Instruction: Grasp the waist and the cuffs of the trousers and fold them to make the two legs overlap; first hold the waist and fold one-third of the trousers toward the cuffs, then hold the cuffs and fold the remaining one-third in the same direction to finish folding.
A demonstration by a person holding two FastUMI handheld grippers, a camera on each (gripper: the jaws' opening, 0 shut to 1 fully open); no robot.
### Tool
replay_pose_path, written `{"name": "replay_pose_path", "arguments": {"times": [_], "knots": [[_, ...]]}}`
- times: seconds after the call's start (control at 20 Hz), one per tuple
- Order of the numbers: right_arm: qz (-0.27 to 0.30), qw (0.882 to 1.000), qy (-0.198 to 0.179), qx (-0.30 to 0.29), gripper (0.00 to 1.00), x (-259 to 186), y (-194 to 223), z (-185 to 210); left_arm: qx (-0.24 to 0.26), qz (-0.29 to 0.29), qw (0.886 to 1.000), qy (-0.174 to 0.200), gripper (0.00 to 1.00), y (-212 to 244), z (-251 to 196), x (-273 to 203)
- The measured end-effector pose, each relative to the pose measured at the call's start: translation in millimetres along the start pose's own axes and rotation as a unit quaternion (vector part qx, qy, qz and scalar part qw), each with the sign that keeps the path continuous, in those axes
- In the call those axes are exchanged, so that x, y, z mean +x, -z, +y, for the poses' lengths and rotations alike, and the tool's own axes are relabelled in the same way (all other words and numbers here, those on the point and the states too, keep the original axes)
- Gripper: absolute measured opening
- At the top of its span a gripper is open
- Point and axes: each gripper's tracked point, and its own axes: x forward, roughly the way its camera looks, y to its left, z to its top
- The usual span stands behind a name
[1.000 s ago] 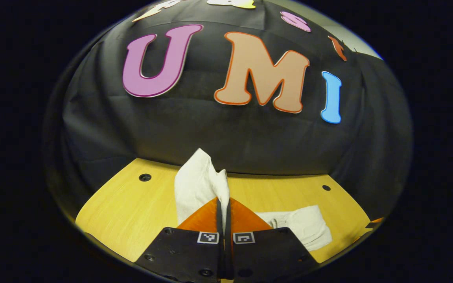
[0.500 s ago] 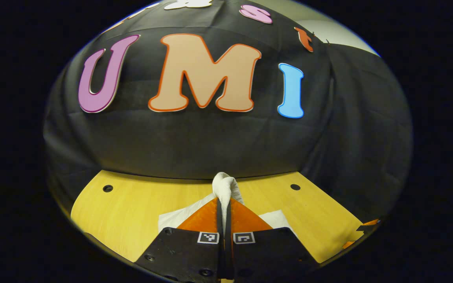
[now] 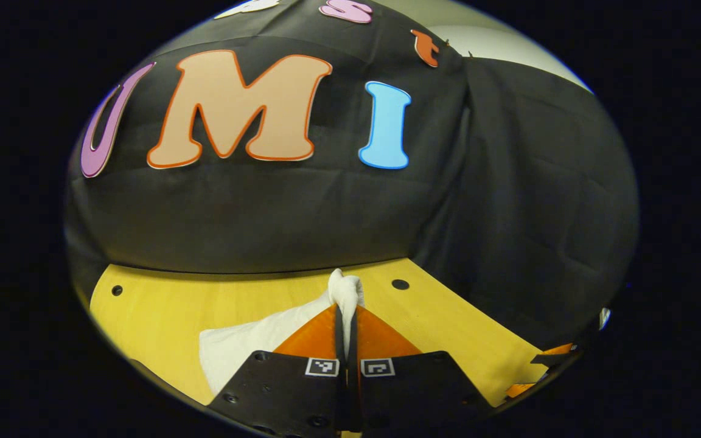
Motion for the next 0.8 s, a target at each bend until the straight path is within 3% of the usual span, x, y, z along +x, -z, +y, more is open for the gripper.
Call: {"name": "replay_pose_path", "arguments": {"times": [0.35,0.55,0.65,0.8], "knots": [[-0.005,1.000,-0.003,0.001,0.98,-8.2,0.6,-2.4,-0.005,0.067,0.998,0.018,0.00,94.7,-35.8,8.4],[-0.014,1.000,-0.022,-0.005,0.98,-10.0,-6.0,5.8,0.019,0.105,0.994,0.027,0.13,137.3,-51.7,0.4],[-0.023,0.999,-0.034,-0.009,0.98,-11.8,-15.8,12.2,0.023,0.101,0.994,0.032,0.34,138.4,-58.9,-3.4],[-0.038,0.998,-0.054,-0.009,0.98,-10.1,-37.2,23.5,0.034,0.077,0.996,0.012,0.96,121.4,-46.0,-26.9]]}}
